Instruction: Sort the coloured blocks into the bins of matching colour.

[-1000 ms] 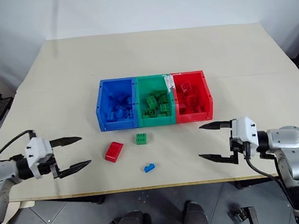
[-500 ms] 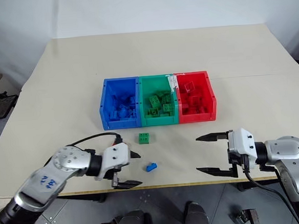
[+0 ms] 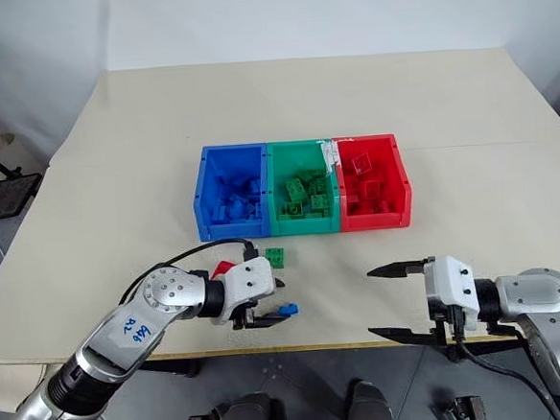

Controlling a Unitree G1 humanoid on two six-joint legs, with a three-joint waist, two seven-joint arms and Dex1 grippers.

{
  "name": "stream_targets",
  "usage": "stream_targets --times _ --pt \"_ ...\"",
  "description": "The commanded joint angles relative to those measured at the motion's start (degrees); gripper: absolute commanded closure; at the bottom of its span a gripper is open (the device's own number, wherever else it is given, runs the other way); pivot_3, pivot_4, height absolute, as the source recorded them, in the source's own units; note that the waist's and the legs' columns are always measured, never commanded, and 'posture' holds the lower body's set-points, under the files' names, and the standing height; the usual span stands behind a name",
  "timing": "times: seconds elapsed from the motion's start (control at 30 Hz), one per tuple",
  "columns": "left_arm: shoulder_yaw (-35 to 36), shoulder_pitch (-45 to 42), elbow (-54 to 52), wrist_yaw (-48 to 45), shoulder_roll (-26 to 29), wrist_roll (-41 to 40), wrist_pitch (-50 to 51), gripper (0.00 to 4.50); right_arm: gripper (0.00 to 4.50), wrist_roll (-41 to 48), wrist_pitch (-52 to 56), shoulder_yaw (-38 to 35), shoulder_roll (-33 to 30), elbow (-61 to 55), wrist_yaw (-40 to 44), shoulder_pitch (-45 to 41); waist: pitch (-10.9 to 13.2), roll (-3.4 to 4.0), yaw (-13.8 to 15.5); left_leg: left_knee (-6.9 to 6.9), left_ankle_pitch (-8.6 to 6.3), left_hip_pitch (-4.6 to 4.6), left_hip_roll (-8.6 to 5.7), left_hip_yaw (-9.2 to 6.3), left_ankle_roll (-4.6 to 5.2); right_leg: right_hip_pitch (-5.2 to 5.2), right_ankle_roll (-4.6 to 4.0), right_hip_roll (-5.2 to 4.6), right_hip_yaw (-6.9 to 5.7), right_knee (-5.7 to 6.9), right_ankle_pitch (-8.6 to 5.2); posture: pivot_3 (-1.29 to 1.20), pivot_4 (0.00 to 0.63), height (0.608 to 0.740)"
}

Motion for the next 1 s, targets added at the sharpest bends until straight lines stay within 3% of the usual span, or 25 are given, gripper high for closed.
stream_targets --times 0.03,0.17,0.2,0.3,0.43,0.57,0.8,1.0 --pt "-1.6 0.9 -0.2 -1.3 1.0 0.1 1.0 2.79 0.00 -0.6 -2.5 0.2 -0.7 0.1 0.6 -0.1 0.0 0.00 0.0 0.00 0.00 0.00 0.00 0.00 0.00 0.00 0.00 0.00 0.00 0.00 0.00 0.00 0.150 0.740" --pt "-1.1 1.8 -0.7 -1.9 0.6 -1.0 1.1 4.05 0.00 -0.8 -2.8 0.3 -0.3 0.4 0.2 -0.5 0.0 0.00 0.0 0.00 0.00 0.00 0.00 0.00 0.00 0.00 0.00 0.00 0.00 0.01 0.00 0.00 0.150 0.740" --pt "-0.6 2.0 -0.6 -1.7 0.4 -1.1 0.7 4.18 0.00 -0.7 -2.7 0.2 -0.3 0.4 -0.1 -0.5 0.0 0.00 0.0 0.01 0.00 0.00 0.00 0.00 0.00 0.00 0.00 0.00 0.00 0.01 0.00 0.00 0.150 0.740" --pt "3.3 3.1 1.0 0.6 -2.1 -1.7 -3.0 4.18 0.00 -0.5 -2.7 -0.5 0.8 0.3 -2.0 0.1 0.0 0.00 -0.1 0.01 0.00 0.00 0.01 -0.01 0.00 0.00 0.00 0.00 0.00 0.01 0.00 0.00 0.150 0.740" --pt "16.5 4.5 3.3 10.0 -12.0 -4.6 -11.8 4.18 0.00 2.5 -0.5 -1.8 4.7 -3.2 -8.0 0.9 0.0 -0.04 0.4 0.17 -0.01 -0.13 0.01 -0.06 0.01 -0.03 0.00 0.00 -0.02 0.02 0.00 0.00 0.150 0.740" --pt "25.6 4.2 3.7 12.1 -15.1 -8.3 -15.5 4.18 0.00 8.8 6.3 -3.7 9.3 -7.7 -17.5 -1.2 0.0 -0.02 0.2 0.29 -0.01 -0.21 0.03 -0.13 0.00 -0.09 0.00 0.00 -0.06 0.13 0.00 0.00 0.150 0.740" --pt "28.7 -7.1 18.5 21.2 -14.2 -1.5 -17.9 4.18 0.00 9.4 9.1 -3.7 12.1 -9.5 -24.7 -5.8 0.0 -0.03 1.0 0.35 -0.04 -0.22 -0.05 -0.13 0.04 -0.06 0.00 0.00 -0.06 0.11 0.01 0.00 0.150 0.740" --pt "27.7 -13.6 30.6 17.8 -14.6 -2.4 -20.8 4.18 0.00 6.7 7.0 -3.3 10.1 -7.0 -22.7 -7.0 0.0 -0.04 0.6 0.29 -0.06 -0.25 -0.06 -0.09 0.08 -0.10 0.05 0.00 -0.06 0.10 0.03 0.00 0.150 0.740"
